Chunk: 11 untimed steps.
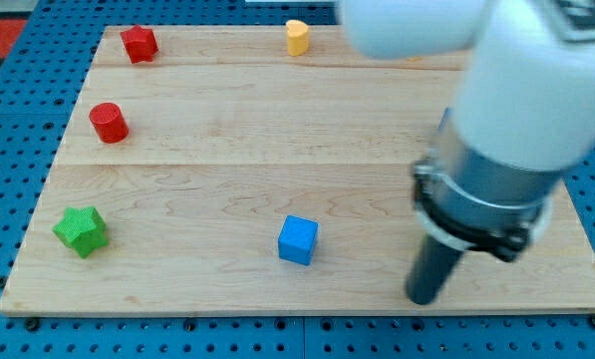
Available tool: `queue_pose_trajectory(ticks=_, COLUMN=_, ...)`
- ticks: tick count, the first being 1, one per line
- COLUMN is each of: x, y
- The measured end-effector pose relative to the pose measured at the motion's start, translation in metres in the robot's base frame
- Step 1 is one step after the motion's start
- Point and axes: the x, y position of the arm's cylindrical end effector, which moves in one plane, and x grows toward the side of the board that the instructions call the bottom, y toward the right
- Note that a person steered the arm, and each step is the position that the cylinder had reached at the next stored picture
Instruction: Move the blue cube diagonal to the green circle
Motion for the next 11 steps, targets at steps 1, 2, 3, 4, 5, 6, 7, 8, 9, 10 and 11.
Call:
queue_pose_trajectory(ticks=1, x=-0.018, y=-0.027)
queue_pose_trajectory(ticks=2, x=-0.018, y=-0.031)
queue_pose_trajectory(ticks=3, x=-0.018, y=-0.039)
queue_pose_trajectory(ticks=4, x=-0.018, y=-0.075)
queue_pose_trajectory(ticks=5, x=-0.034, y=-0.077)
queue_pose_trajectory(ticks=6, x=-0.046, y=-0.057)
queue_pose_trajectory(ticks=7, x=-0.025, y=-0.065)
queue_pose_trajectory(ticks=8, x=0.003, y=-0.096)
queue_pose_trajectory(ticks=9, x=-0.03, y=-0.133)
queue_pose_trajectory(ticks=10, x=-0.079, y=-0.097)
queue_pose_trajectory(ticks=11, x=-0.111, y=-0.054)
